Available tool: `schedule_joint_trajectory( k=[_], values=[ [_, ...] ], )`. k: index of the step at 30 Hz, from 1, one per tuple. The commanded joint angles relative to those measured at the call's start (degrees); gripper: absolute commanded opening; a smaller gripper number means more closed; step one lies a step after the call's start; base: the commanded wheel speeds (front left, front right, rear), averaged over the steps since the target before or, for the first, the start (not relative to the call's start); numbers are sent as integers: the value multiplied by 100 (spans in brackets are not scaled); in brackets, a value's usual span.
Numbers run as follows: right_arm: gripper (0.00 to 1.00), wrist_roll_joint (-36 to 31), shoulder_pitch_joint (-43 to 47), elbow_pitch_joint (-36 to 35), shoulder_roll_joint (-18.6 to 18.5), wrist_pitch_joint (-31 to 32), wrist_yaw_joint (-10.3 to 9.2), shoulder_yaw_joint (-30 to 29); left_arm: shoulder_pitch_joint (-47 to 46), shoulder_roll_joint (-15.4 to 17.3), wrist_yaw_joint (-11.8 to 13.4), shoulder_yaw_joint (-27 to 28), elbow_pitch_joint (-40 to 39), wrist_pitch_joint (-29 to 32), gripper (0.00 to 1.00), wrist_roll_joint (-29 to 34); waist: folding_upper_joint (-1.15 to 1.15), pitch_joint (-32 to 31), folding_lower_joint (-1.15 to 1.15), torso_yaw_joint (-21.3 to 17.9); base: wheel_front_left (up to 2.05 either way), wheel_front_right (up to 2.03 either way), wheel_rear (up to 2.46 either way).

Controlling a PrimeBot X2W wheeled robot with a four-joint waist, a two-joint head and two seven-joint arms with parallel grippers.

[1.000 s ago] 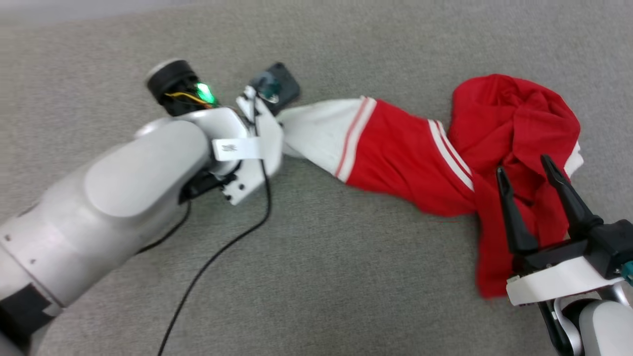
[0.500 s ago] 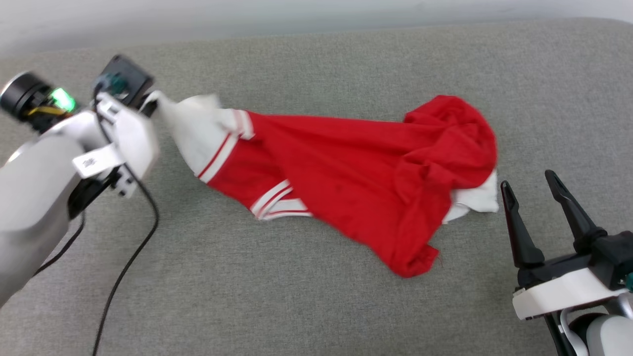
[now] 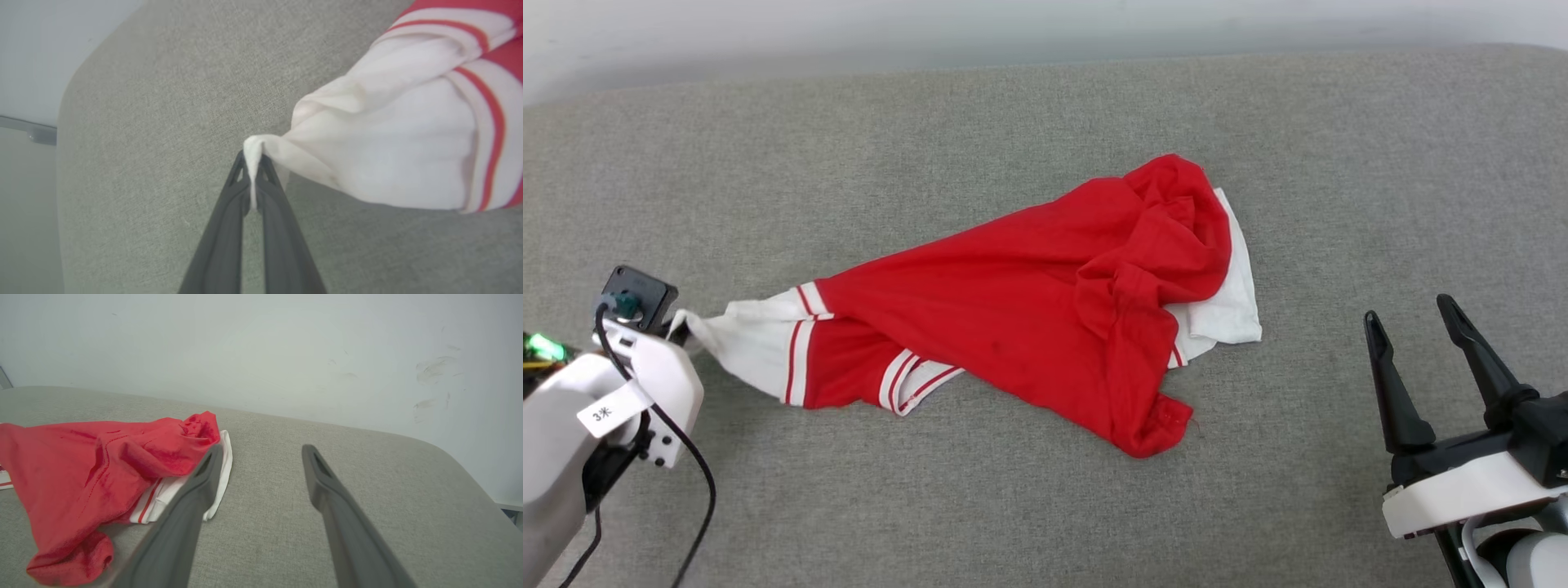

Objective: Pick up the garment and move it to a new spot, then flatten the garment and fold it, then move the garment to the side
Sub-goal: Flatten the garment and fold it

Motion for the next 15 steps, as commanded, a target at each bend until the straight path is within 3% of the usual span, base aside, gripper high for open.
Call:
schedule_joint_trajectory(
  k=[1, 7, 8, 9, 15],
  values=[
    [100, 13, 44, -26, -35, 19, -6, 7, 119, -32, -9, 24, 117, -22, 0, -86, 0, 13, 1, -7, 0, 0, 0],
    [100, 40, 30, -11, -67, 77, -6, 35, 373, -380, -121, 47, 578, -110, 0, -313, 0, 26, 1, -28, 0, 0, 0],
    [100, 40, 36, -7, -68, 90, -6, 35, 406, -447, -124, 60, 648, -149, 36, -345, 0, 18, 1, -23, 0, 0, 0],
    [100, 40, 45, -4, -66, 88, -6, 30, 420, -503, -116, 74, 712, -217, 100, -365, 0, 1, 1, -15, 0, 0, 0],
    [100, 94, 131, -35, -104, 122, -6, 31, 529, -720, 223, 371, 835, -1082, 100, -436, 0, -320, 1, 87, 0, 0, 0]
  ],
)
